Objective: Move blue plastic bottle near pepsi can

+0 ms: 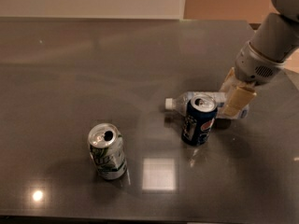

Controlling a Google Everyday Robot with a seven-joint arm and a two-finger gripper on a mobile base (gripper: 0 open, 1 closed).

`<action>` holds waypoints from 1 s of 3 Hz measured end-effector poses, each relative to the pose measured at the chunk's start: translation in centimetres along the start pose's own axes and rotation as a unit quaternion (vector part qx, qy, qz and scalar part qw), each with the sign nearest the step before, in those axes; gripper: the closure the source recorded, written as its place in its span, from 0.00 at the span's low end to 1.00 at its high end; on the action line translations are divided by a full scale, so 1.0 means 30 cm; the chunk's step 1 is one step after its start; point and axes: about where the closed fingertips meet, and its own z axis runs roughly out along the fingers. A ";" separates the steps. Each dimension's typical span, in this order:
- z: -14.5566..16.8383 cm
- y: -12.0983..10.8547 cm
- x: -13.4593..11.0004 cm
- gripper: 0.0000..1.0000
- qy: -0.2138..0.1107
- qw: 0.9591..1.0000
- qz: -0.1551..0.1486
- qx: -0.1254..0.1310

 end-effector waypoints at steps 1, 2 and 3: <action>0.003 0.002 -0.004 0.61 -0.002 1.000 0.000 0.001; 0.003 -0.002 -0.008 0.36 -0.003 1.000 0.000 0.005; 0.004 -0.006 -0.012 0.13 -0.004 1.000 -0.001 0.008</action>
Offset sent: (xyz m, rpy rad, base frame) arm -0.0007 0.0015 -0.0005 0.0031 -0.0024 -0.0008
